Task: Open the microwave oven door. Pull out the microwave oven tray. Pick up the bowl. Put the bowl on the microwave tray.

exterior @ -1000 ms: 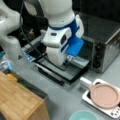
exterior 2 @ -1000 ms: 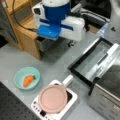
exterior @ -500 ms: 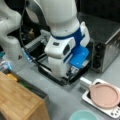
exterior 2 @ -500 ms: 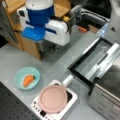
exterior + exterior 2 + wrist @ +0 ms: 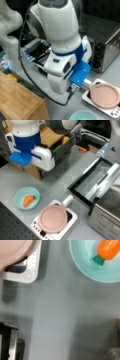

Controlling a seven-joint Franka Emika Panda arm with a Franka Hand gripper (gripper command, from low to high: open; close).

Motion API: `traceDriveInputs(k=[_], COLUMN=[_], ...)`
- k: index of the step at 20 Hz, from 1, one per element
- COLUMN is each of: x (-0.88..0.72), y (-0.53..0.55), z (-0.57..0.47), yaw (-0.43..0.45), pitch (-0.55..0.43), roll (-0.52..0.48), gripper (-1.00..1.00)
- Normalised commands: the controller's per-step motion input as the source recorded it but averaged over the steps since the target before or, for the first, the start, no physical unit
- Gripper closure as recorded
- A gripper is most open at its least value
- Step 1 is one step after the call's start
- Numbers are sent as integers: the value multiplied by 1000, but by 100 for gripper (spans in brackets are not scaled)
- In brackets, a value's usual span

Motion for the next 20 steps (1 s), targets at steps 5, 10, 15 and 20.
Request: traceDriveInputs(k=[5, 10, 15, 20], x=[416, 330, 337, 321], y=[-362, -341, -400, -335], z=[16, 5, -16, 23], yaw=[165, 158, 161, 140], pitch=[131, 97, 93, 92], roll=[-62, -19, 31, 104], gripper=[-100, -100, -100, -100])
